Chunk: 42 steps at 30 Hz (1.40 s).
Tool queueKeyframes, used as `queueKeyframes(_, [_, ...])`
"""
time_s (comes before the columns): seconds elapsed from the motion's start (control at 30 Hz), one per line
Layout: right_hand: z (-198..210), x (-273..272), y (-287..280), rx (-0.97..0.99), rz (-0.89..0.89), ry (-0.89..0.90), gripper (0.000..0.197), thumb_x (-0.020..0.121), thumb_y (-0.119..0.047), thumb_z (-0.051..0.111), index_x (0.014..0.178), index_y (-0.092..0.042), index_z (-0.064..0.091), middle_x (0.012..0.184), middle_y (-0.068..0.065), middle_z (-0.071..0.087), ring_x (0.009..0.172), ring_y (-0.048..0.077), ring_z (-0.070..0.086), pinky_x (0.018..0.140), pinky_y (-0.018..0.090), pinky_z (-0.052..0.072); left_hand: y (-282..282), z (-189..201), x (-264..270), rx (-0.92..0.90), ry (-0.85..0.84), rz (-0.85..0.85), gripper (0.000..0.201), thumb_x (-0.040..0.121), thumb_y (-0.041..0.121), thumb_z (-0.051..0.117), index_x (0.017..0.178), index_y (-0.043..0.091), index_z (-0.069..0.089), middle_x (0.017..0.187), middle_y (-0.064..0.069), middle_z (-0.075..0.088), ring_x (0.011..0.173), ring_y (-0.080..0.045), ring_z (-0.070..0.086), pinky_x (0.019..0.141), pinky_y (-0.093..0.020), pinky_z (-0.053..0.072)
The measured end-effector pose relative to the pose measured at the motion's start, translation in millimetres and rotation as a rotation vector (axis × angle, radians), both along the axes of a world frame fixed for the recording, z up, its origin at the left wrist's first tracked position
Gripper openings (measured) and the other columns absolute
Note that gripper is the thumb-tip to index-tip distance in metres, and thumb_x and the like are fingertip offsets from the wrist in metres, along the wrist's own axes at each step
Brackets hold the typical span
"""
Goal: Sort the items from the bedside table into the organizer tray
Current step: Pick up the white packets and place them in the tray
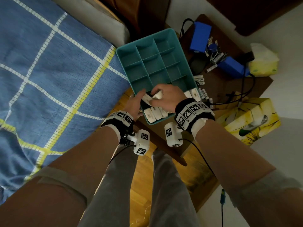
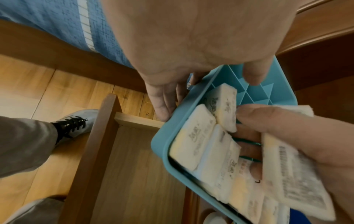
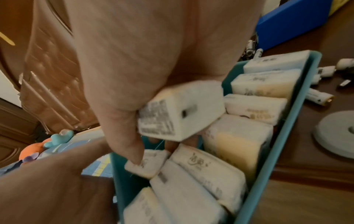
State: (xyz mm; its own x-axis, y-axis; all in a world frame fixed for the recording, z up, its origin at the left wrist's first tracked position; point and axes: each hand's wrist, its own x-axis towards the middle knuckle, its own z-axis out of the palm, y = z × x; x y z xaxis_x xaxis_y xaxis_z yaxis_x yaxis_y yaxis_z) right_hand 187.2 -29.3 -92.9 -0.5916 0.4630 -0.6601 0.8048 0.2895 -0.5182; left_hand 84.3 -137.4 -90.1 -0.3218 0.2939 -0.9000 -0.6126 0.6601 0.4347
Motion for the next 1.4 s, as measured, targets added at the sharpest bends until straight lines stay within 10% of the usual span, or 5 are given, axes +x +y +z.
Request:
queueKeyframes(0.27, [6.6,7.4,15.1,0.158,-0.31,0.049,0.043,0.094,-0.05,0.045,0.126,-0.021,0.037,0.103,0.002,0.062,0.081,0.023,0.062,0.072,0.035,0.046,-2.3,-5.4,0.6,-0.02,0.02,-0.086,0.041,0.101,0.034,0.048,0.136,0.013,0.045,0.128,-0.006,0.058,0.102,-0.018,0.061,0.051,-0.019,0.05])
queueKeyframes(0.53, [-9.5,6.2,3.4,0.134,-0.155,0.217,0.038,0.086,-0.022,0.068,0.123,-0.018,0.057,0.115,0.002,0.06,0.101,0.019,0.058,0.089,0.031,0.047,-2.1,-9.4,0.4,-0.007,-0.014,-0.037,0.039,0.1,0.023,0.047,0.137,0.011,0.045,0.096,0.002,0.061,0.08,-0.008,0.06,0.043,-0.015,0.05])
queueKeyframes(1.0, [-0.2,-5.4,-11.5,0.089,-0.023,0.09,0.055,0.095,-0.05,0.048,0.145,-0.026,0.043,0.121,0.003,0.068,0.108,0.022,0.064,0.093,0.037,0.052,-1.4,-19.7,1.7,0.026,0.064,-0.063,0.027,0.104,0.032,0.042,0.125,0.017,0.049,0.097,0.005,0.063,0.081,-0.004,0.06,0.061,-0.019,0.053])
queueKeyframes(1.27, [-16.2,10.1,-6.5,0.182,0.051,0.056,0.014,0.091,-0.038,0.062,0.104,-0.035,0.066,0.098,-0.014,0.071,0.094,0.01,0.064,0.08,0.033,0.054,-3.6,-24.4,3.4,0.051,0.089,-0.17,0.037,0.1,0.041,0.049,0.128,0.017,0.05,0.106,0.001,0.068,0.085,-0.006,0.066,0.057,-0.018,0.055])
queueKeyframes(1.4, [-20.3,18.4,-5.0,0.203,-0.034,0.118,0.023,0.096,-0.027,0.052,0.106,-0.037,0.07,0.104,-0.009,0.07,0.091,0.013,0.065,0.082,0.034,0.055,-10.8,-42.9,2.5,0.045,0.171,-0.234,0.047,0.094,0.044,0.058,0.129,0.013,0.052,0.111,-0.004,0.071,0.092,-0.015,0.071,0.079,-0.037,0.059])
